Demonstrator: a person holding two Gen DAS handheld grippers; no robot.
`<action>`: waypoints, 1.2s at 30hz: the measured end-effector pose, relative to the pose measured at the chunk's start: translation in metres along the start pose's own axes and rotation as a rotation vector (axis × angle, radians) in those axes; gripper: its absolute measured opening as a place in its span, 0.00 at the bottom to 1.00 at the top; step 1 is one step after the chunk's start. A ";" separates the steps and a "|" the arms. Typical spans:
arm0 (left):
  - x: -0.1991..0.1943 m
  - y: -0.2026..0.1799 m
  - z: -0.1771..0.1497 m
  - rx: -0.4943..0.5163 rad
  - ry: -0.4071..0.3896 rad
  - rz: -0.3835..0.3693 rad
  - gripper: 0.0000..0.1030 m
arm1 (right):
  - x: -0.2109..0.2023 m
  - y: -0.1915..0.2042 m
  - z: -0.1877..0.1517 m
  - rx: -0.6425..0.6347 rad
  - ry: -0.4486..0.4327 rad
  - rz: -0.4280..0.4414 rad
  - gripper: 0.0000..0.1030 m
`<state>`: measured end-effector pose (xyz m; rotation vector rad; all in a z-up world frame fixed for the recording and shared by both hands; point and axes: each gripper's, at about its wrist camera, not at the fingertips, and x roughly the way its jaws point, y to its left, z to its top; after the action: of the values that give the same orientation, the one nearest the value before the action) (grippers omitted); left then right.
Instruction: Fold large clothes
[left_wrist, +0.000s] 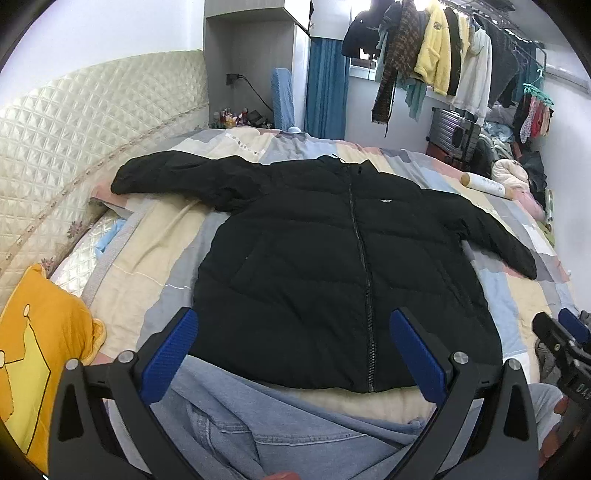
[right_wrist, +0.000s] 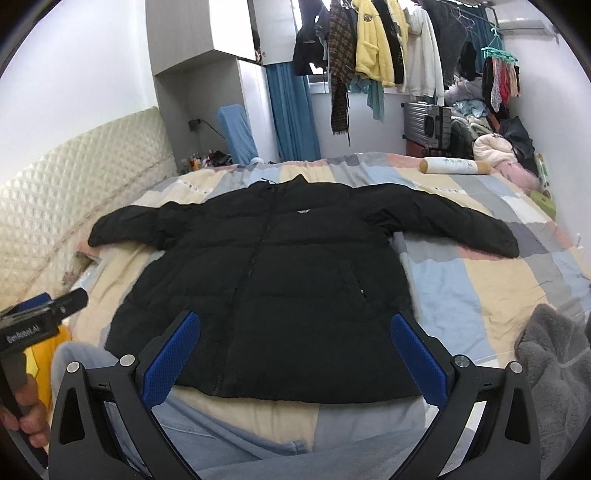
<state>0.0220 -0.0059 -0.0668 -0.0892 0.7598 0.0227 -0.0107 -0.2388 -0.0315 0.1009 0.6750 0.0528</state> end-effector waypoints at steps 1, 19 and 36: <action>-0.001 0.000 0.001 -0.001 0.001 -0.001 1.00 | 0.000 0.001 0.000 -0.004 0.004 -0.002 1.00; -0.009 -0.008 0.021 -0.015 -0.016 -0.025 1.00 | -0.005 -0.009 0.016 0.009 -0.021 -0.002 1.00; 0.013 -0.063 0.120 0.021 -0.133 -0.202 1.00 | 0.034 -0.112 0.110 0.146 -0.145 -0.097 1.00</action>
<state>0.1178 -0.0583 0.0154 -0.1427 0.6155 -0.1699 0.0863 -0.3553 0.0209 0.2101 0.5374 -0.0966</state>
